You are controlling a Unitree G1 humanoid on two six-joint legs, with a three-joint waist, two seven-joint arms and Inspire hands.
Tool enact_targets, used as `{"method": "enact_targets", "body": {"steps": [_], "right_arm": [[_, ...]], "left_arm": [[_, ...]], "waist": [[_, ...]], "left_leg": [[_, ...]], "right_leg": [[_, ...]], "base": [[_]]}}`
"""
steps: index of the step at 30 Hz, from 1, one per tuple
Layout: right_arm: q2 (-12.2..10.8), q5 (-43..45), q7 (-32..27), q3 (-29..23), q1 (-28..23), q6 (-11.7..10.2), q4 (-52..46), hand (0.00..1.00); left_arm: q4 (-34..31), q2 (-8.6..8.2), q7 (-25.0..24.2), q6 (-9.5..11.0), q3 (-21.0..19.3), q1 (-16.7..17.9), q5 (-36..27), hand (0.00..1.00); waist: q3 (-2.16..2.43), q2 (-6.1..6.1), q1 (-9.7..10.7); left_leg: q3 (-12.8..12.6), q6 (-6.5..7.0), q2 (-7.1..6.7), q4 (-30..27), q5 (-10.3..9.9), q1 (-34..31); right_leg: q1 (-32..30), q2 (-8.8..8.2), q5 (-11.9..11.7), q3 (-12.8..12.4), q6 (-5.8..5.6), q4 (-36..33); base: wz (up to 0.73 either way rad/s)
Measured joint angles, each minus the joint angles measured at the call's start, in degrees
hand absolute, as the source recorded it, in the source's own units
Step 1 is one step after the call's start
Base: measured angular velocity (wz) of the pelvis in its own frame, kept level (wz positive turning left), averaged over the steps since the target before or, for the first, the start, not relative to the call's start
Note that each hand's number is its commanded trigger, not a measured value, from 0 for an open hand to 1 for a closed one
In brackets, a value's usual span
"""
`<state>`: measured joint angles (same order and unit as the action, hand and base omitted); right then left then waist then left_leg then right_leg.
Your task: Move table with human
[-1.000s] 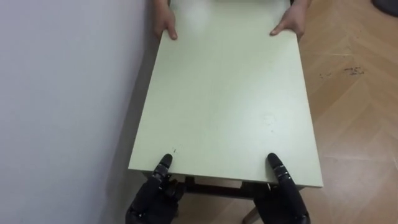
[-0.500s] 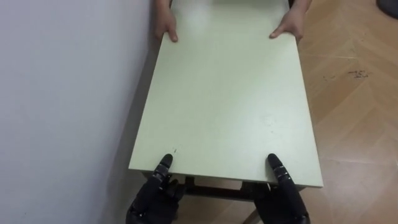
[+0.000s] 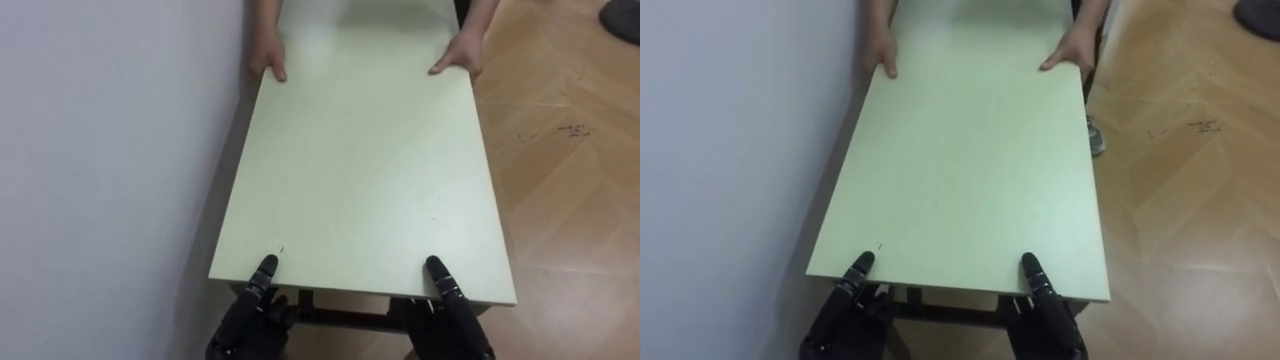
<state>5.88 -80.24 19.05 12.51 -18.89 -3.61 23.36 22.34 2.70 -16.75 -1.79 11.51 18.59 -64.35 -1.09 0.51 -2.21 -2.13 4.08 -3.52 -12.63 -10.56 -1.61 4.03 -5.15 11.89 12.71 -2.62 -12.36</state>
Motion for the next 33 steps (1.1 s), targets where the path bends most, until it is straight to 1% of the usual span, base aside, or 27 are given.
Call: {"method": "enact_targets", "body": {"steps": [2,3,4,5,6,7,8,9,10,11,14,15,16,18,20,25,33], "right_arm": [[-0.15,0.01,1.03,-0.05,0.50,0.18,1.82,1.00],[-0.23,0.01,1.88,-0.30,0.90,0.56,2.99,1.00],[-0.22,0.02,2.16,-0.37,1.02,0.69,3.31,0.87],[-0.22,0.02,2.64,-0.39,1.39,0.83,3.96,0.65],[-0.22,0.01,3.09,-0.41,1.74,1.18,4.60,0.57],[-0.22,0.02,3.21,-0.41,1.90,1.25,4.84,0.53],[-0.22,0.03,3.49,-0.48,2.18,1.29,5.33,0.27],[-0.21,0.10,3.74,-0.82,2.30,1.57,5.60,0.11],[-0.17,0.14,3.89,-0.98,2.38,1.85,5.74,0.06],[0.01,1.39,4.62,-1.16,2.54,1.89,6.39,0.00],[0.86,5.70,5.68,-1.36,3.23,1.88,8.20,0.00],[1.06,6.91,5.75,-1.35,3.48,1.88,8.62,0.00],[1.10,7.34,6.00,-1.31,3.63,1.89,9.03,0.00],[1.27,8.61,6.17,-1.30,3.64,1.89,9.88,0.00],[1.26,8.81,6.38,-1.28,3.65,1.89,10.06,0.00],[1.26,9.12,8.88,-0.39,3.67,2.08,10.21,0.00],[1.35,11.03,9.15,-0.29,3.57,2.19,10.28,0.00]], "left_arm": [[1.57,-0.01,-0.76,0.30,-0.02,-0.49,0.00,1.00],[2.29,-0.01,-1.15,0.35,-0.06,-0.73,0.00,0.76],[2.70,-0.02,-1.47,0.41,-0.06,-0.89,0.00,0.62],[3.42,-0.02,-1.98,0.50,-0.20,-1.25,0.00,0.35],[3.80,-0.02,-2.21,0.50,-0.37,-1.40,0.00,0.10],[3.96,-0.02,-2.32,0.50,-0.47,-1.42,0.00,0.00],[4.99,0.01,-3.32,0.73,-0.79,-1.69,1.18,0.00],[6.30,0.19,-4.52,1.08,-1.15,-2.19,3.36,0.00],[6.60,0.40,-4.94,1.39,-1.20,-2.28,4.49,0.00],[7.27,0.93,-5.39,2.26,-1.20,-2.42,7.25,0.00],[9.22,1.90,-5.01,3.68,-1.12,-2.90,13.46,0.00],[11.09,2.28,-4.35,3.67,-1.01,-3.03,15.88,0.00],[12.09,2.43,-3.90,3.63,-0.90,-3.20,16.80,0.00],[14.12,2.54,-2.93,3.61,-0.80,-1.78,19.16,0.00],[15.12,2.53,-2.59,3.61,-0.84,-1.23,20.12,0.00],[15.82,2.52,-2.39,3.83,-1.23,-1.40,20.14,0.00],[15.97,2.49,-2.22,3.90,-1.03,-1.42,20.13,0.00]], "waist": [[0.20,-0.20,0.04],[0.35,-0.39,0.11],[0.42,-0.46,0.11],[0.41,-0.47,0.01],[0.44,-0.46,0.07],[0.45,-0.46,0.10],[0.46,-0.43,0.10],[0.47,-0.40,0.07],[0.48,-0.38,0.07],[0.48,-0.31,0.05],[0.51,-0.11,0.10],[0.49,-0.07,0.18],[0.48,-0.07,0.23],[0.43,-0.11,0.27],[0.35,-0.21,0.18],[0.29,-0.23,0.10],[0.26,-0.02,0.31]], "left_leg": [[0.01,0.00,0.00,0.10,0.00,0.42],[-0.01,-0.01,-0.06,0.43,-0.01,0.86],[-0.12,-0.01,-0.09,0.67,-0.01,0.99],[-0.18,-0.01,-0.07,0.84,-0.01,1.10],[-0.19,-0.01,-0.06,0.84,-0.01,1.24],[-0.22,-0.01,-0.05,0.84,-0.01,1.29],[-0.28,-0.02,-0.04,0.82,-0.01,1.31],[-0.30,-0.02,-0.05,0.78,-0.01,1.32],[-0.31,-0.01,-0.05,0.77,-0.01,1.32],[-0.37,-0.01,-0.05,0.77,-0.01,1.36],[-0.41,-0.01,-0.07,0.78,-0.01,1.41],[-0.41,-0.02,-0.05,0.78,-0.01,1.41],[-0.40,-0.02,-0.05,0.78,-0.01,1.40],[-0.35,-0.04,-0.05,0.76,-0.02,1.26],[-0.32,-0.05,-0.05,0.48,-0.03,1.18],[-0.17,-0.14,-0.04,-0.09,-0.11,1.06],[0.42,-0.16,-0.03,-0.96,-0.15,0.18]], "right_leg": [[0.68,0.00,0.00,0.01,0.00,0.08],[1.16,0.01,0.00,0.00,0.00,0.58],[1.26,0.01,0.00,0.00,0.00,0.79],[1.34,0.03,0.00,0.04,0.00,0.81],[1.45,0.04,0.00,0.03,0.00,0.81],[1.48,0.04,0.00,0.03,0.00,0.81],[1.51,0.05,0.00,0.03,0.00,0.81],[1.52,0.05,-0.01,0.03,0.00,0.81],[1.52,0.05,-0.01,0.03,0.00,0.81],[1.52,0.04,-0.01,0.00,0.00,0.81],[1.56,0.03,-0.01,-0.02,-0.01,0.81],[1.56,0.04,0.00,-0.02,-0.01,0.83],[1.57,0.04,0.00,0.00,-0.01,0.87],[1.60,0.05,-0.01,0.06,-0.01,1.00],[1.61,0.05,0.00,0.06,-0.01,1.01],[1.97,0.05,0.00,0.08,-0.01,1.00],[1.53,0.10,-0.01,0.25,0.00,0.74]], "base": [[0.00],[0.00],[-0.04],[-0.04],[0.00],[0.00],[0.00],[0.00],[0.00],[0.00],[0.00],[0.00],[0.00],[0.00],[0.02],[0.02],[0.01]]}}
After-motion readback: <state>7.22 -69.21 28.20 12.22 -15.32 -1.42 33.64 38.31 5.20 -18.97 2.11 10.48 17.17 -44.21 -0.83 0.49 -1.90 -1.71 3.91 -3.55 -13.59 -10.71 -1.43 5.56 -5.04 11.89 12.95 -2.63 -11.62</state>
